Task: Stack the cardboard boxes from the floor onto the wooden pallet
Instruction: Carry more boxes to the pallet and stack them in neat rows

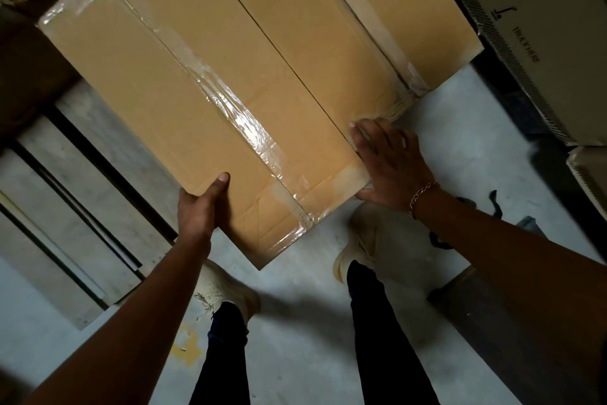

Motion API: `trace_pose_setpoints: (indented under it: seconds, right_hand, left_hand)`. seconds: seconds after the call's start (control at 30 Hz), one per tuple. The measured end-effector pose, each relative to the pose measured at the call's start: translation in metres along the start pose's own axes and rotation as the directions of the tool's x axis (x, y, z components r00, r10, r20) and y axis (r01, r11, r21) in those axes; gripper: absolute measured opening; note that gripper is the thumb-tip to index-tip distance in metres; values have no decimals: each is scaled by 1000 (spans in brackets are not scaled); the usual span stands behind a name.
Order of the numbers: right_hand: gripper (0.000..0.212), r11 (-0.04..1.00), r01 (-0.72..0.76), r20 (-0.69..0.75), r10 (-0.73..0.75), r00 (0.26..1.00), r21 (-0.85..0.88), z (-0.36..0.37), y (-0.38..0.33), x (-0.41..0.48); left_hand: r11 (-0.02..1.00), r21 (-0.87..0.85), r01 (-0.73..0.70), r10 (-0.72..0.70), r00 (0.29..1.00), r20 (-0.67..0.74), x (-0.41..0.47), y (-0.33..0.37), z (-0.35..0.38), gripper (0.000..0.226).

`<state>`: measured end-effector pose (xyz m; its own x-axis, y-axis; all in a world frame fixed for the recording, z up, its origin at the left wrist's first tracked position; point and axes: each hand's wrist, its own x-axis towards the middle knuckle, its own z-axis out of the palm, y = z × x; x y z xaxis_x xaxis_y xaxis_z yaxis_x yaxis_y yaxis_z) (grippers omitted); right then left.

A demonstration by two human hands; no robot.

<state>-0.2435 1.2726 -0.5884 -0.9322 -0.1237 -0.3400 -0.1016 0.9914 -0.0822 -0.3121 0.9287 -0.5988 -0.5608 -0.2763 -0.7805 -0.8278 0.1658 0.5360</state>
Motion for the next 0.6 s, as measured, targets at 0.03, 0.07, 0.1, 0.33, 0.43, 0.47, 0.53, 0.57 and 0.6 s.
trace_pose_setpoints:
  seconds: [0.03,0.07,0.1,0.33,0.43,0.47,0.53,0.57,0.6]
  right_hand:
    - [136,1000,7,16,-7,1000,5,1,1,2]
    - [140,1000,10,33,-11,999,14,1,1,4]
    - [143,1000,12,51,-13,999,21,1,2,6]
    - [144,999,3,68,-6,998,42,3,4,9]
    - [137,998,-1,24,-1,1000,61,4,3,9]
    - [135,997,0,11,-1,1000,72,4,3,10]
    - [133,996,-1,-16,3,1000,90,4,1,11]
    - [131,995,-6,-31,9,999,96,4,0,12]
    - [130,995,-13,-43,17,999,101,3,0,14]
  left_hand:
    - [1000,-5,6,-6,1000,0,0,0,0,76]
    - [1000,-10,11,-11,1000,-5,0,1,0,77]
    - [1000,-14,16,-16,1000,-12,1,2,0,78]
    - [999,-36,-11,10,1000,-23,2,4,0,75]
    - [999,-46,-17,16,999,-35,4,8,0,71]
    - [999,-48,-21,19,999,-38,5,10,0,70]
    - [999,-47,-20,17,999,-48,6,14,1,69]
    - [999,-44,-18,16,998,-54,7,16,1,68]
    - [999,-41,-18,15,998,-60,8,18,1,68]
